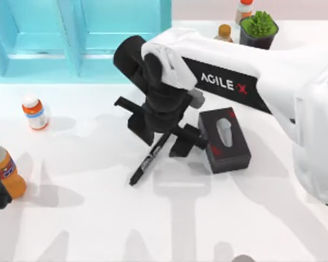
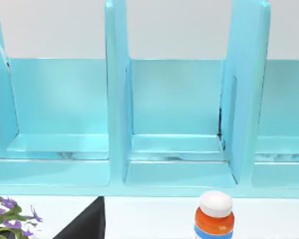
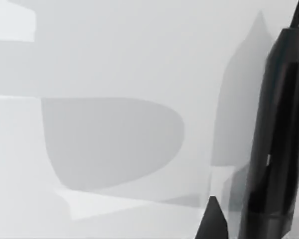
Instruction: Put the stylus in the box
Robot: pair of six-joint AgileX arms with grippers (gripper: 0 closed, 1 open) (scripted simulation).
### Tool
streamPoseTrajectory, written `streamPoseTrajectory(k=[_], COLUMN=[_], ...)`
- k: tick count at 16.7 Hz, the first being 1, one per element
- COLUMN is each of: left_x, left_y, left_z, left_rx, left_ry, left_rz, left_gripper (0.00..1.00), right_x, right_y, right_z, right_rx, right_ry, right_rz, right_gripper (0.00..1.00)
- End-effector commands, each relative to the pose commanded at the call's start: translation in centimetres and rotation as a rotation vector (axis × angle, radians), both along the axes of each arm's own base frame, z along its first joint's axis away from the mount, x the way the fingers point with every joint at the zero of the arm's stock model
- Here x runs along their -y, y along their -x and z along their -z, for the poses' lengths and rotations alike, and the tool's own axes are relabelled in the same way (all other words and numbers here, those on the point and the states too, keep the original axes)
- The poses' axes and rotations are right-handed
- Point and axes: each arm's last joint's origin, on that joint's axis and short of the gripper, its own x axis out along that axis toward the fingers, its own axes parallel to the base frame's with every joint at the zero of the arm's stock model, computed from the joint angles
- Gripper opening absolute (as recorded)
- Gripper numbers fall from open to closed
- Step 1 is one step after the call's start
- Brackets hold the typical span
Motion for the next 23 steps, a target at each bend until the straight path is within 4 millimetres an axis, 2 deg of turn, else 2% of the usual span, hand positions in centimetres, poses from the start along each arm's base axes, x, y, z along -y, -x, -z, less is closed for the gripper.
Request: streamPoseTrajectory(k=[1,2,9,10,14,23], left_x=[0.0,0.0,0.0,0.0,0.0,0.0], left_y=[0.0,0.0,0.0,0.0,0.0,0.0], left_z=[0.0,0.0,0.0,0.0,0.0,0.0], left_rx=[0.000,0.000,0.000,0.000,0.000,0.000], left_ry=[0.000,0.000,0.000,0.000,0.000,0.000], left_rz=[0.000,0.000,0.000,0.000,0.000,0.000], left_gripper=[1.00,1.00,1.00,1.00,1.00,1.00], right_x=[0.0,0.0,0.0,0.9,0.4,0.7], right_y=[0.0,0.0,0.0,0.1,0.1,-0.1], right_z=[0.0,0.0,0.0,-3.0,-4.4,-12.0], right_rx=[0.000,0.000,0.000,0.026,0.028,0.031], right_ry=[0.000,0.000,0.000,0.016,0.010,0.014], right_rz=[0.000,0.000,0.000,-0.022,-0.028,-0.023], right_gripper=[0.02,0.00,0.00,0.00,0.00,0.00])
